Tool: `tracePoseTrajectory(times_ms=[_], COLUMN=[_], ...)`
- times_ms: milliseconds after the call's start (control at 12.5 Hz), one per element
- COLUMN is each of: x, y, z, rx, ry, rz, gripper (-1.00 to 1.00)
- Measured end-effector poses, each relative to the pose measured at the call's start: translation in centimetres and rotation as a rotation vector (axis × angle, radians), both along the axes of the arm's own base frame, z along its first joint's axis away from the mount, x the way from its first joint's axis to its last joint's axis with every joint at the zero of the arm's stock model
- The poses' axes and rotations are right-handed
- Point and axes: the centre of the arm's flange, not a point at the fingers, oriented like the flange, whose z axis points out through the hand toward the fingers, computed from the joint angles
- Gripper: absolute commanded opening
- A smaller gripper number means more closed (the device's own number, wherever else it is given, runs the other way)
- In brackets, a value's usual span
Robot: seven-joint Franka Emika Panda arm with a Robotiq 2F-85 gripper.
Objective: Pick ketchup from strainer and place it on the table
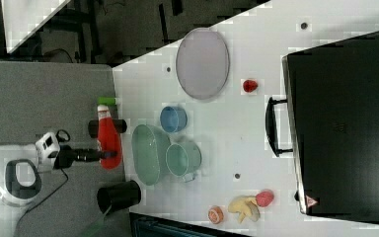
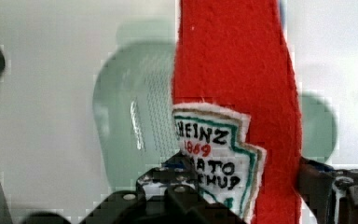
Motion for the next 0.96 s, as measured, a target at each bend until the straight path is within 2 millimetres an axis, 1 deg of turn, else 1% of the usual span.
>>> tracePoseTrajectory(times_ms=[80,240,400,480,640,720,880,960], x=[1.6,4.4,6.7,7.5,8.6,8.8,8.8,8.5], y=[-2.1,-7.1,-13.1,-16.0,-21.9,-24.7,-29.4,-31.3], z=[0.6,1.0,0.9,0.7,0.4,0.1,-0.5,-1.0], rx=[0.009,0.006,-0.007,-0.003,-0.015,-0.021,-0.028,-0.036], ry=[-0.01,-0.022,-0.022,-0.02,-0.02,-0.014,-0.007,0.0], rz=[-0.039,-0.128,-0.194,-0.217,-0.247,-0.261,-0.292,-0.316], gripper=[0.22,0.22,0.22,0.22,0.22,0.22,0.22,0.22])
